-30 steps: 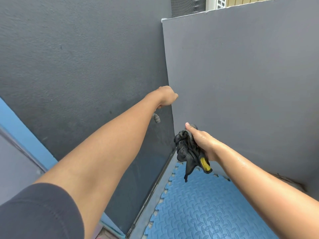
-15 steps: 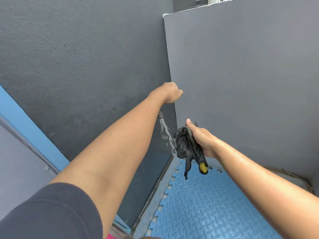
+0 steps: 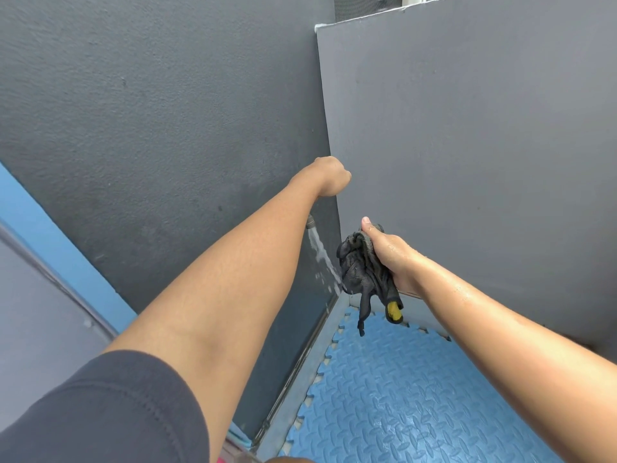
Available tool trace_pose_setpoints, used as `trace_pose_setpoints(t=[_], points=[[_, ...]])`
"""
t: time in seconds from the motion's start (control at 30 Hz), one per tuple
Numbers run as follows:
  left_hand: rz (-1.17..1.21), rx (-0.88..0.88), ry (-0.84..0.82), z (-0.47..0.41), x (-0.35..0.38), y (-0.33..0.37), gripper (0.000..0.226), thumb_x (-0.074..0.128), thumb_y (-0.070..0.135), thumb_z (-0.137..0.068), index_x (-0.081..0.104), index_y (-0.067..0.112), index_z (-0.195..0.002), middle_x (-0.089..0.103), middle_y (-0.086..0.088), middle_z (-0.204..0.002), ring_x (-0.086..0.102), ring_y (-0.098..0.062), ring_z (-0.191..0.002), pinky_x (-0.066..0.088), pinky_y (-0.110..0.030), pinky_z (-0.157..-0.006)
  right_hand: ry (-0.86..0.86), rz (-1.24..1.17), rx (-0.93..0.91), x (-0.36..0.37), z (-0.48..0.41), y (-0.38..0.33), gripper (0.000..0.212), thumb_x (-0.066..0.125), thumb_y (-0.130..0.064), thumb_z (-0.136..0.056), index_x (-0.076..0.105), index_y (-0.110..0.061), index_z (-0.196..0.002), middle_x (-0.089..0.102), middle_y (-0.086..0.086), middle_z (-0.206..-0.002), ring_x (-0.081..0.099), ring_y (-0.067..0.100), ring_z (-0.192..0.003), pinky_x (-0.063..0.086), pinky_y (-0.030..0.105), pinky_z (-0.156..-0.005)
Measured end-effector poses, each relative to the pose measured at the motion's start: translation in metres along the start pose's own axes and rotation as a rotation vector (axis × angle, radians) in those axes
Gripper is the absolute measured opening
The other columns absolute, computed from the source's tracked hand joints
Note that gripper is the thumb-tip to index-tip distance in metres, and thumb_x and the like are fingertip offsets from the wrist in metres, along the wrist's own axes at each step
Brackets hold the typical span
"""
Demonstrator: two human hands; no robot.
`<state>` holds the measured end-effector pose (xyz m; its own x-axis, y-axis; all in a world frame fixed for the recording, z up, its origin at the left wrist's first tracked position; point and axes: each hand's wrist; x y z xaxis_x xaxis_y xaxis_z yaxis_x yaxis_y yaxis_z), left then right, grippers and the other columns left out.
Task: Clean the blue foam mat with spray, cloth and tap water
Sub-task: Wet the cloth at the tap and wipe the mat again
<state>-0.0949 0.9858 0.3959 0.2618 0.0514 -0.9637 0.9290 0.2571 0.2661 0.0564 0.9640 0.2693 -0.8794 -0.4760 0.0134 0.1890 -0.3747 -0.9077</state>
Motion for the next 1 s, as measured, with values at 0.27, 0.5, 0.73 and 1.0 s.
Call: trace_pose_setpoints(t=[0.27, 0.5, 0.73, 1.0], points=[[0.082, -0.034, -0.079, -0.005, -0.004, -0.001, 0.029, 0.041, 0.017, -0.102, 0.046, 0.012, -0.074, 0.051, -0.014, -0.089, 0.048, -0.028, -0.064, 0.042, -0.03, -0.057, -0.005, -0.02, 0.002, 0.0, 0.001, 0.001, 0.083, 0.046, -0.079, -0.088, 0.061, -0.005, -0.125, 0.073, 0.016, -0.114, 0.074, 0.035, -0.098, 0.06, 0.053, -0.09], [0.248, -0.234, -0.208, -0.011, -0.013, -0.011, 0.033, 0.03, 0.004, -0.096, 0.032, 0.016, -0.065, 0.028, -0.002, -0.052, 0.019, -0.014, -0.048, 0.016, -0.022, -0.046, -0.009, -0.022, 0.011, -0.005, -0.003, 0.009, 0.09, 0.048, -0.083, -0.082, 0.06, -0.006, -0.127, 0.073, 0.016, -0.115, 0.074, 0.036, -0.099, 0.059, 0.055, -0.091], [0.135, -0.257, -0.061, -0.009, -0.007, -0.006, 0.029, 0.033, 0.009, -0.102, 0.056, 0.005, -0.087, 0.062, -0.01, -0.07, 0.057, -0.022, -0.064, 0.04, -0.026, -0.058, 0.015, -0.071, 0.009, -0.018, -0.004, 0.042, 0.07, 0.045, -0.073, -0.093, 0.064, -0.008, -0.109, 0.078, 0.016, -0.1, 0.076, 0.032, -0.092, 0.061, 0.045, -0.087], [0.228, 0.674, 0.42, 0.066, 0.097, 0.002, 0.024, 0.052, 0.036, -0.099, 0.062, 0.017, -0.108, 0.062, 0.007, -0.107, 0.057, -0.014, -0.089, 0.044, -0.03, -0.077, 0.092, 0.193, 0.122, -0.022, -0.034, 0.167, 0.081, 0.037, -0.08, -0.089, 0.07, -0.009, -0.106, 0.074, 0.019, -0.104, 0.069, 0.035, -0.099, 0.052, 0.05, -0.099]])
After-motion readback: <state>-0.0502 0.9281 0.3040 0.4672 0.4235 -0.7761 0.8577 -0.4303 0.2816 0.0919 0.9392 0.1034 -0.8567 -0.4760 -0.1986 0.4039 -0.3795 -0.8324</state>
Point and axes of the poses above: each hand's wrist, its own z-axis away from the middle knuckle, its own x-axis out of the palm, y = z × x
